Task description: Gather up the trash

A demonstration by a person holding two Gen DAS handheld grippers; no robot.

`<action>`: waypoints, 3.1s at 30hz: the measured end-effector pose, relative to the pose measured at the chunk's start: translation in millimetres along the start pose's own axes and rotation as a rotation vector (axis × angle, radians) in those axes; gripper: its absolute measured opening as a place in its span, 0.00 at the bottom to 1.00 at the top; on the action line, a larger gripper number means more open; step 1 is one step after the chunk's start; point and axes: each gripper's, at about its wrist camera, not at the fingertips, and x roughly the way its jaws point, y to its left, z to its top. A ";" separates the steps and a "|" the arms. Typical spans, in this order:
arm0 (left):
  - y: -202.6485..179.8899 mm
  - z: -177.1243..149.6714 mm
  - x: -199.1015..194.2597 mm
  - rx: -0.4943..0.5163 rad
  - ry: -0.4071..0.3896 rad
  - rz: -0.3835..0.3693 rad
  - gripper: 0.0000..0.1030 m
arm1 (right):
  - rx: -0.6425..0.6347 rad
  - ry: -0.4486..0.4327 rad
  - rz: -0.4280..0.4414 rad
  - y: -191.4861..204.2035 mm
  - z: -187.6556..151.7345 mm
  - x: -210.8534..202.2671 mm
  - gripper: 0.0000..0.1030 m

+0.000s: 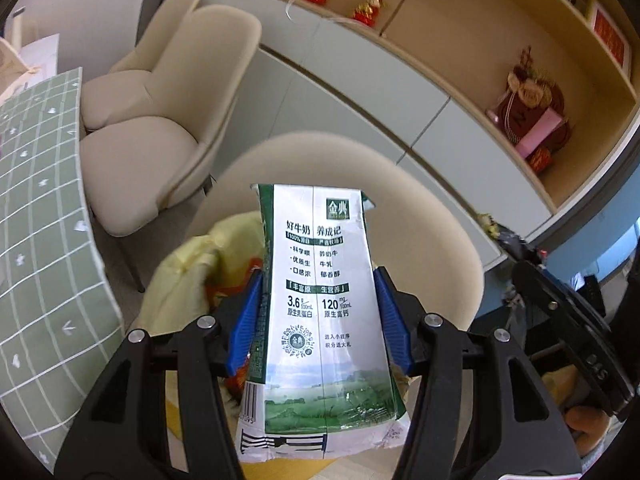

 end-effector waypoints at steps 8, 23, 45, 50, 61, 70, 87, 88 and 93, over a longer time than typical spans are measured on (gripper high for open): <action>0.9 -0.4 9.9 0.012 0.013 0.000 0.50 | 0.040 0.032 0.003 -10.4 -15.5 11.1 0.20; 69.0 -28.3 -78.9 -0.120 -0.038 0.122 0.50 | -0.032 0.107 0.137 43.4 -6.2 86.5 0.20; 141.8 -96.8 -170.6 -0.227 -0.108 0.370 0.50 | -0.097 0.383 0.127 79.7 -45.7 159.6 0.21; 154.4 -106.8 -185.1 -0.200 -0.118 0.393 0.50 | -0.049 0.350 0.121 86.2 -51.2 138.8 0.38; 177.0 -132.0 -192.0 -0.152 -0.072 0.350 0.52 | -0.009 0.239 -0.012 114.5 -67.6 61.9 0.44; 114.8 -158.6 -231.8 -0.075 -0.210 0.459 0.60 | -0.084 0.088 0.090 159.5 -83.3 -25.1 0.44; 4.7 -244.5 -265.9 -0.072 -0.386 0.707 0.60 | -0.236 0.034 0.256 166.0 -150.6 -102.7 0.44; 0.0 -246.4 -265.4 -0.067 -0.387 0.712 0.60 | -0.246 0.030 0.256 166.2 -152.5 -104.7 0.44; -13.4 -252.6 -267.1 -0.062 -0.392 0.726 0.60 | -0.267 0.011 0.260 167.3 -158.8 -112.5 0.44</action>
